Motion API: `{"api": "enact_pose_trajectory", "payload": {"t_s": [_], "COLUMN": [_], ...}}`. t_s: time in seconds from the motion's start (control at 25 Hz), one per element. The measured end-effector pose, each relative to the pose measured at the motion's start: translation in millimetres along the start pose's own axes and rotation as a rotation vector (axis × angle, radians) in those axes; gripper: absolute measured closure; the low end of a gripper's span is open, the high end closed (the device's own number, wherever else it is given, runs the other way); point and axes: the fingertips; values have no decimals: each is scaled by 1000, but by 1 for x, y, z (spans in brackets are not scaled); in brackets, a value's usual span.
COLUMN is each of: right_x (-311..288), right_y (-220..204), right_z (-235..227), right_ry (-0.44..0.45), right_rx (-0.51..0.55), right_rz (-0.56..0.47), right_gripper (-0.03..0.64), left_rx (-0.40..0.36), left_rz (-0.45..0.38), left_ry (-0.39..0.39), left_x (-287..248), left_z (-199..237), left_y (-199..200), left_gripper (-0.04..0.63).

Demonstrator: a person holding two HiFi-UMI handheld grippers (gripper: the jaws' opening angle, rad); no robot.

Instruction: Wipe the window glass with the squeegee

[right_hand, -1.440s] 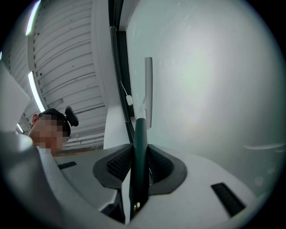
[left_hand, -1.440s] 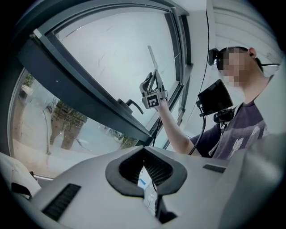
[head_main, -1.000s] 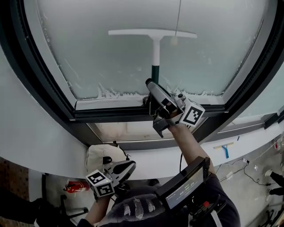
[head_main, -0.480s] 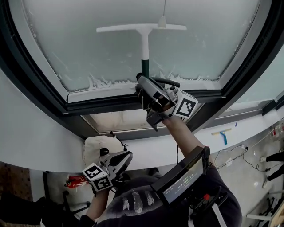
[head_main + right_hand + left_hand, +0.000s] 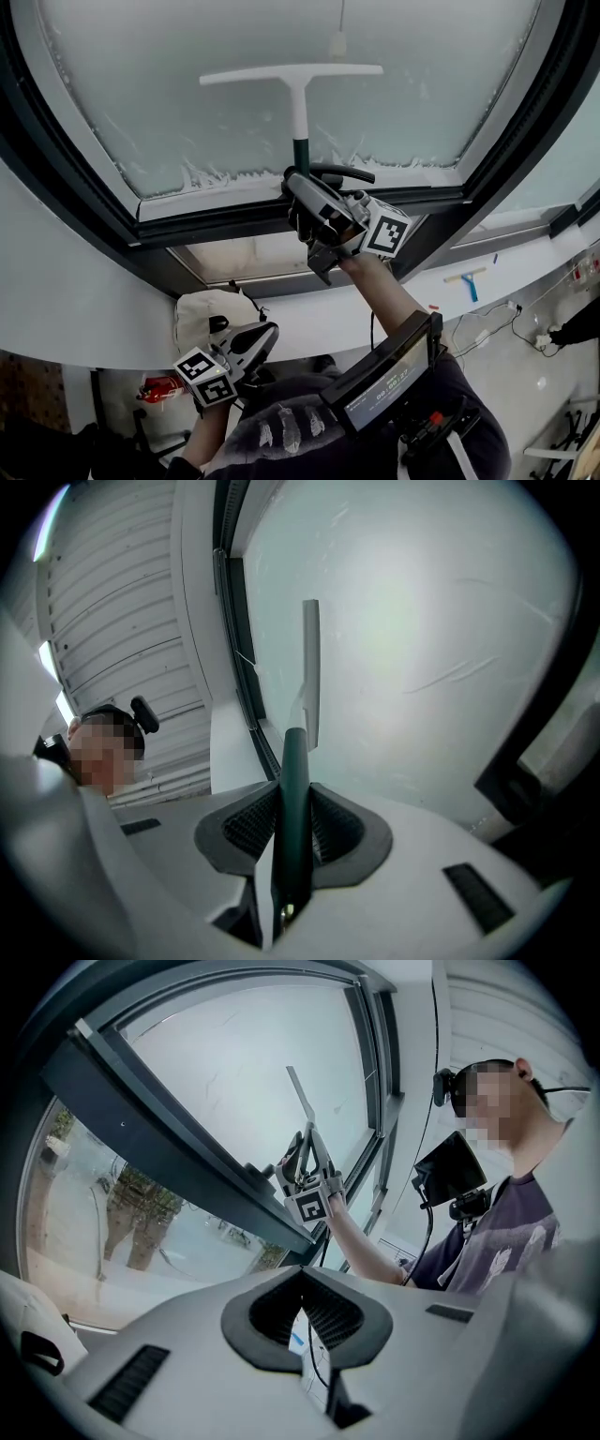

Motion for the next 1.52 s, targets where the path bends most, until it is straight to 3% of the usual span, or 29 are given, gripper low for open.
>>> {"api": "enact_pose_trajectory", "payload": {"t_s": [0.68,1.28,1.52], "right_x": [16,26,39], "right_y": [-17,-19,-3], "right_z": [-6,-2,13], "right_ry": [-31,-30,18], "right_rx": [-54,-92,-107], "right_rz": [5,29,36], "right_gripper": [520,520,520], "left_rx": [-9,-9,-12], "left_rz": [8,0,2], "left_ry": [-7,31,46], "left_x": [-1,-13,-32], "left_z": [-2,-7,-9], "left_y": [-2,-2,-7], "left_gripper": [591,591,591]}}
Point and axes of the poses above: the fingertips, and each gripper's own axes: x backward along the fingers, z to its left, y out of its top, and after that the axes turned 1 degree about x, right-handed
